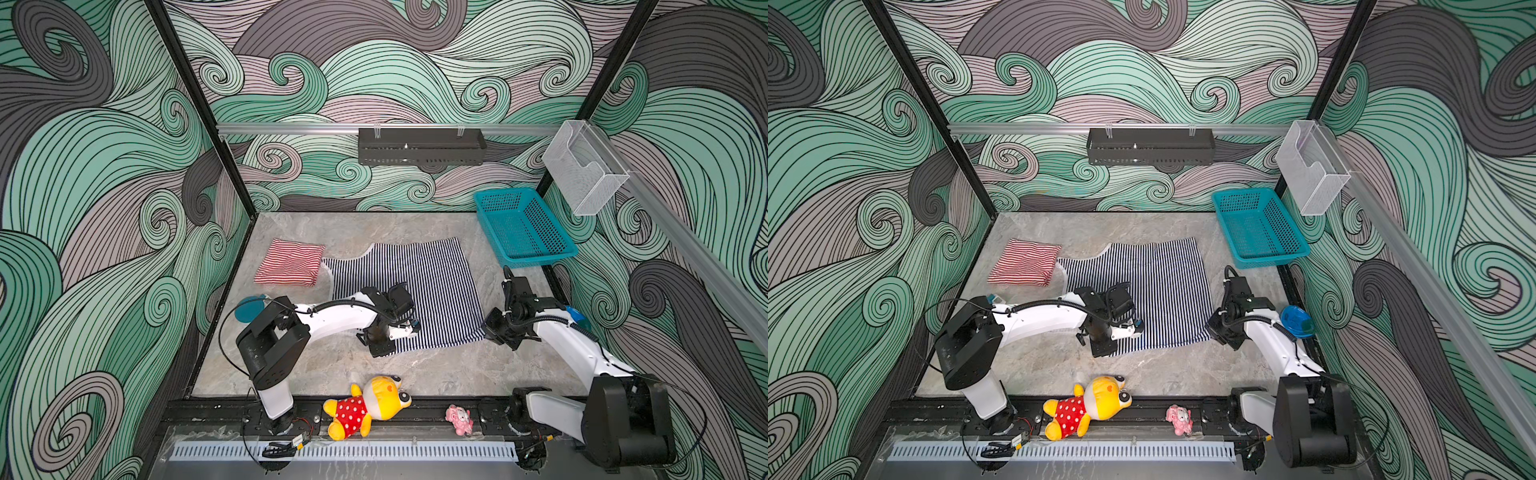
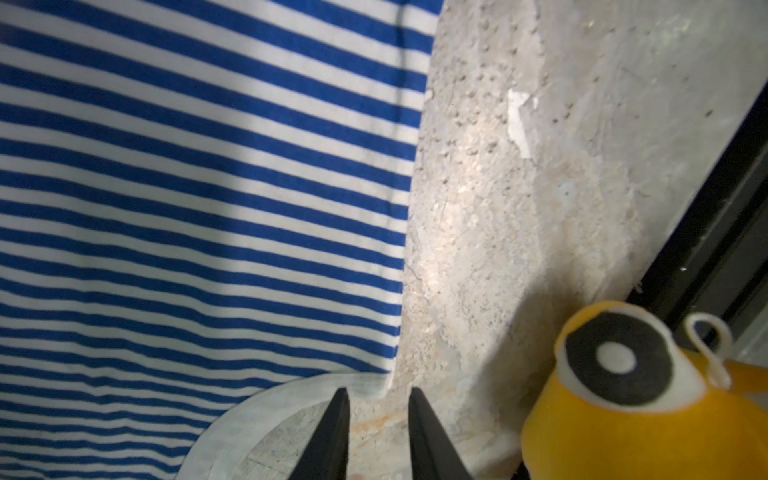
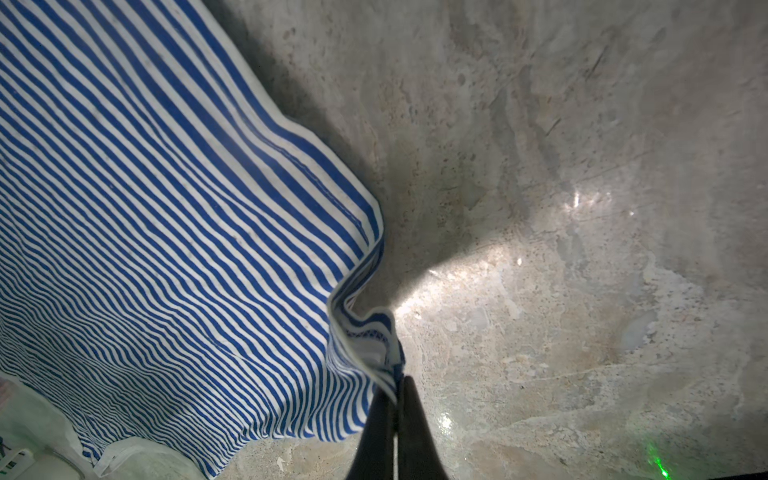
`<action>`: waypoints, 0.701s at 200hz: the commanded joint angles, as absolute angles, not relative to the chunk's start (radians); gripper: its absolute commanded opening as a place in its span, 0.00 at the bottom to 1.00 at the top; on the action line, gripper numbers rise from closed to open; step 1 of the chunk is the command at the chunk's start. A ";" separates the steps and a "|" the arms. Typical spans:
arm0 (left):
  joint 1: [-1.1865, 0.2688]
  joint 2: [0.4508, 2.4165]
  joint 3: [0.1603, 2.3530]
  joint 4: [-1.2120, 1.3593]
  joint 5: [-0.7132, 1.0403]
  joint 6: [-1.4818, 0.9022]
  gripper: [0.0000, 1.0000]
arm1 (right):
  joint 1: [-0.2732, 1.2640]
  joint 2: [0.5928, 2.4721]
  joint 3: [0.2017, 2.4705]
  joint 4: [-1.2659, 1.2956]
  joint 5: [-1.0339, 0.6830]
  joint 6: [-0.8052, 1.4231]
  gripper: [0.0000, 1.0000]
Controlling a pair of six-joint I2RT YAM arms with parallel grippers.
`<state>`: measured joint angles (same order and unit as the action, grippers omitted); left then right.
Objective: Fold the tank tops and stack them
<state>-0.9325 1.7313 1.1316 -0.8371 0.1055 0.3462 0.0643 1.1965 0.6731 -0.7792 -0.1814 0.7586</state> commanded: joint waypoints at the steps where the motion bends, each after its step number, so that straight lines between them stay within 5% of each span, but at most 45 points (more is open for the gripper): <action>1: -0.942 1.747 1.137 -0.856 0.150 0.320 0.29 | 0.069 1.186 0.687 -0.796 -0.172 0.753 0.00; 140: -0.948 1.812 1.105 -0.793 0.120 0.337 0.33 | 0.075 1.197 0.698 -0.784 -0.183 0.750 0.00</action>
